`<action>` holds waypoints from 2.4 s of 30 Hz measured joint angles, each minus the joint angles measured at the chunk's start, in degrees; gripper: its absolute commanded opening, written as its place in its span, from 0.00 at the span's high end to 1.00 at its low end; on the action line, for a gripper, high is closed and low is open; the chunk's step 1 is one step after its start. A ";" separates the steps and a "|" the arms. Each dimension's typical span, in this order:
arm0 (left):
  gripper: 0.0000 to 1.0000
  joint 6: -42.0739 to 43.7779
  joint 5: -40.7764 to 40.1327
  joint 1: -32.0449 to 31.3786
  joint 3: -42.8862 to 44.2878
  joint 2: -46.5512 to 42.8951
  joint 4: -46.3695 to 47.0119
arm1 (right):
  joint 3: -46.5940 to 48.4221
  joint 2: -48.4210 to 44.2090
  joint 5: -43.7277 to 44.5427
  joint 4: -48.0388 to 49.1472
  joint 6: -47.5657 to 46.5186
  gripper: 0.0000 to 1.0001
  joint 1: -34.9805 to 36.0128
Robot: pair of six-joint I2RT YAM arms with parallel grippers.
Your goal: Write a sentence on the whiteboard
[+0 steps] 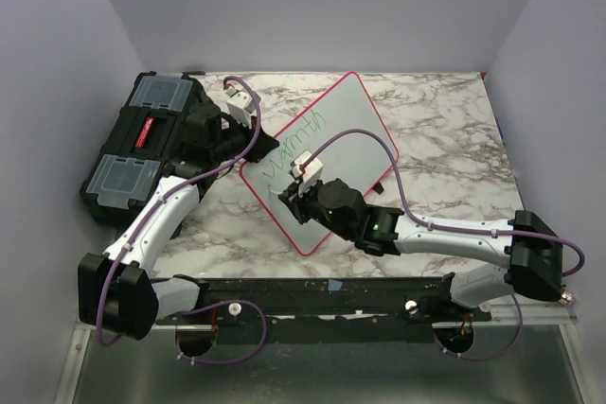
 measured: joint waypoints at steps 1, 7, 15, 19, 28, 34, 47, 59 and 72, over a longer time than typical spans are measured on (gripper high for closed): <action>1.00 0.02 -0.02 0.00 0.00 0.00 0.00 | -0.28 -0.15 -0.04 -0.04 0.00 0.99 0.00; 1.00 0.02 -0.02 0.00 0.00 0.00 0.02 | -1.64 -0.87 -0.22 -0.35 0.31 0.99 0.02; 1.00 0.02 -0.13 0.00 0.00 0.00 0.02 | -3.80 -2.32 -0.22 -1.57 1.07 0.99 0.11; 1.00 0.02 -0.13 0.00 0.00 0.00 0.04 | -5.14 -3.39 -0.22 -3.13 1.66 0.99 0.11; 1.00 0.11 -0.15 0.00 0.00 0.00 0.11 | -6.73 -4.55 -2.86 -5.92 2.19 0.99 0.11; 1.00 0.11 -0.15 0.00 0.00 0.00 0.13 | -6.80 -4.57 -5.51 -6.62 2.14 0.99 0.11; 1.00 0.02 -0.15 -0.07 0.00 0.00 0.13 | -1.25 -2.03 -6.38 -6.75 1.73 0.99 0.33; 1.00 -0.11 -0.15 -0.07 0.00 0.00 0.15 | -0.68 -1.97 -7.08 -6.62 1.66 0.99 0.33; 1.00 0.33 -0.20 -0.04 0.00 0.00 0.17 | 0.33 -0.59 -0.79 -6.14 1.97 0.99 0.52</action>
